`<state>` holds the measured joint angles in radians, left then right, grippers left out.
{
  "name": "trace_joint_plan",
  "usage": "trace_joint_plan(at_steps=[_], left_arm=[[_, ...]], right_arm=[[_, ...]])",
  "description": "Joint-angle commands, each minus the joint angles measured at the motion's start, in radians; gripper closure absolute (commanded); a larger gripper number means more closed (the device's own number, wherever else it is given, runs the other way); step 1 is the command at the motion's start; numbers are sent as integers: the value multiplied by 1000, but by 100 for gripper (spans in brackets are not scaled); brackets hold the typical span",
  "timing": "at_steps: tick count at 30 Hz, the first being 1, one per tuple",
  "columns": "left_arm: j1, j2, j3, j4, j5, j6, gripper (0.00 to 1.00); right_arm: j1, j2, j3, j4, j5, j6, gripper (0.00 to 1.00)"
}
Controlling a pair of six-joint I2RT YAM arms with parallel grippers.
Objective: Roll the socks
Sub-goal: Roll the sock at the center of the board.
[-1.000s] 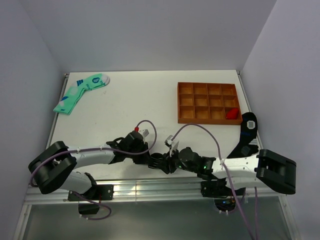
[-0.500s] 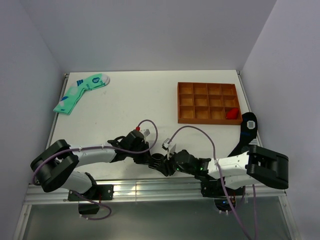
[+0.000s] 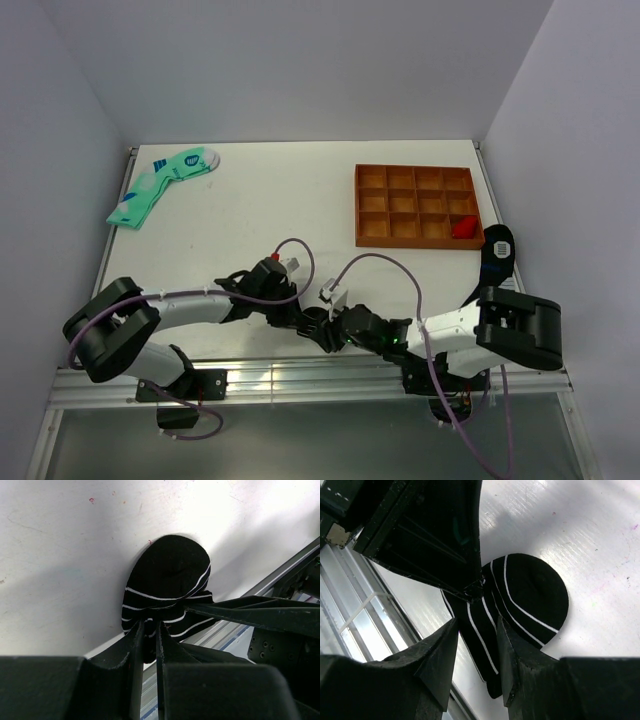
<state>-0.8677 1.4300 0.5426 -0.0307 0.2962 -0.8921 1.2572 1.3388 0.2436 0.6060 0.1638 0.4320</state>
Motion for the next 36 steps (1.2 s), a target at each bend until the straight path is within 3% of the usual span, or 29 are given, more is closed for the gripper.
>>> trace_joint_plan(at_steps=[1,4,8,14,27,36], left_arm=[[16,41,-32,-68,-25,36,100],[33,43,-44,-51,-8,32,100],[44,30,-55,-43,7,24,100],[52,4,-72,-26,18,22,100],[55,-80,-187,120,-5,-60,97],[53,-227,-240,133,-81,-80,76]], right_arm=[[25,45,33,-23,32,-1,56],[34,59,39,-29,46,5,56],[39,79,46,-40,63,19,68],[39,109,42,-46,83,80,75],[-123,94,-36,-5,-101,223,87],[-208,140,-37,-11,-236,264,89]])
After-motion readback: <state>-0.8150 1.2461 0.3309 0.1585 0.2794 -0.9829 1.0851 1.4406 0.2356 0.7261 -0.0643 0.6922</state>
